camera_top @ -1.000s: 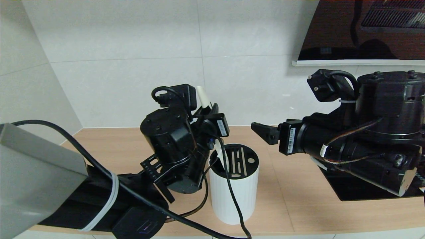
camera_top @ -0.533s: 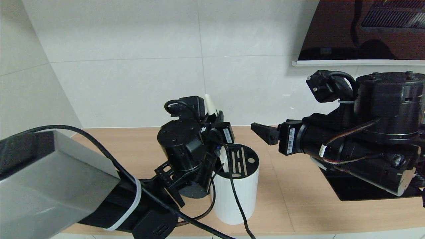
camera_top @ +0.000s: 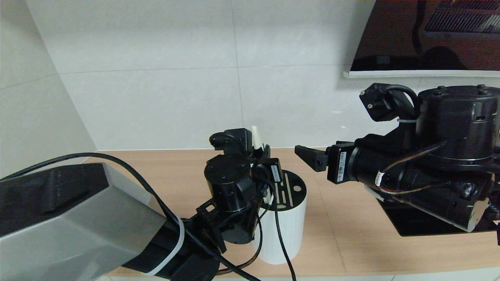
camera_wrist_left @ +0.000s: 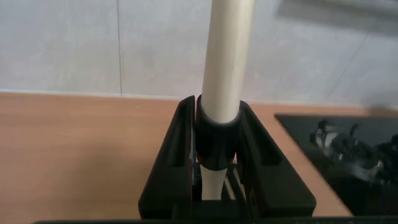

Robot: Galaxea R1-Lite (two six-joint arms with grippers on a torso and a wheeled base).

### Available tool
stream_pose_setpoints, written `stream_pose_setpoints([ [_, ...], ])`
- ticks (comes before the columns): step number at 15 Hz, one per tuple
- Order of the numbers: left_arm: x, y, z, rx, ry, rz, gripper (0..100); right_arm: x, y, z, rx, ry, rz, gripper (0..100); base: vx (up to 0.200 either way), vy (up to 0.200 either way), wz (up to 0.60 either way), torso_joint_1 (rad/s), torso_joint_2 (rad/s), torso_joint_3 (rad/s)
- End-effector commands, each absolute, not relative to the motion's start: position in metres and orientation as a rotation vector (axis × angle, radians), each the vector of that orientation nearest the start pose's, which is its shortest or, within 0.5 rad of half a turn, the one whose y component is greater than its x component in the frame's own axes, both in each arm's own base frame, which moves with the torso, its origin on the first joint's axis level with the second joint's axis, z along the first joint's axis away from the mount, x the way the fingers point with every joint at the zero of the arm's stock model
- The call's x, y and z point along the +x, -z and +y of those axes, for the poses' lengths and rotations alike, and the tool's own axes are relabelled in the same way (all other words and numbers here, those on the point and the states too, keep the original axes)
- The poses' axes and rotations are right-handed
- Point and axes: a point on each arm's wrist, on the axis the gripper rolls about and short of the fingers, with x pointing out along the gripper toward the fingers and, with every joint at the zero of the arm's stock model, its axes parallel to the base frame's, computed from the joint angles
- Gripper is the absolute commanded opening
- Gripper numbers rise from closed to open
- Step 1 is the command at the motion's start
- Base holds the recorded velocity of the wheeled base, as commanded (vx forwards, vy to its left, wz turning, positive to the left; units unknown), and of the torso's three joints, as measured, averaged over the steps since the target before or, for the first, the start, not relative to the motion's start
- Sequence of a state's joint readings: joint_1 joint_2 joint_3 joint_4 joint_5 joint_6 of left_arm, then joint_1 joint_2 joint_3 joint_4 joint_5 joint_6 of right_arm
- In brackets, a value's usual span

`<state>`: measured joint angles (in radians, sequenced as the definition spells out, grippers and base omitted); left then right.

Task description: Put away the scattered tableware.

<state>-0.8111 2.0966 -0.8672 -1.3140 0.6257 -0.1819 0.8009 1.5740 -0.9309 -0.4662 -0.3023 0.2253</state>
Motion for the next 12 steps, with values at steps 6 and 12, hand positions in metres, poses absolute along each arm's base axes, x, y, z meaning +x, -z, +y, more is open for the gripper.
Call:
stream_pose_setpoints([
  [6,0.267,-0.103,-0.272,-0.214,0.204,0.014,0,0.205,-0.235,0.202,0.120,-0.476,0.217,100,0.000,0.000,0.00,0.000,0.00,0.000],
  [12,0.267,-0.094,-0.273,-0.198,0.203,0.034,0,0.205,-0.235,0.202,0.121,-0.476,0.216,100,0.000,0.000,0.00,0.000,0.00,0.000],
])
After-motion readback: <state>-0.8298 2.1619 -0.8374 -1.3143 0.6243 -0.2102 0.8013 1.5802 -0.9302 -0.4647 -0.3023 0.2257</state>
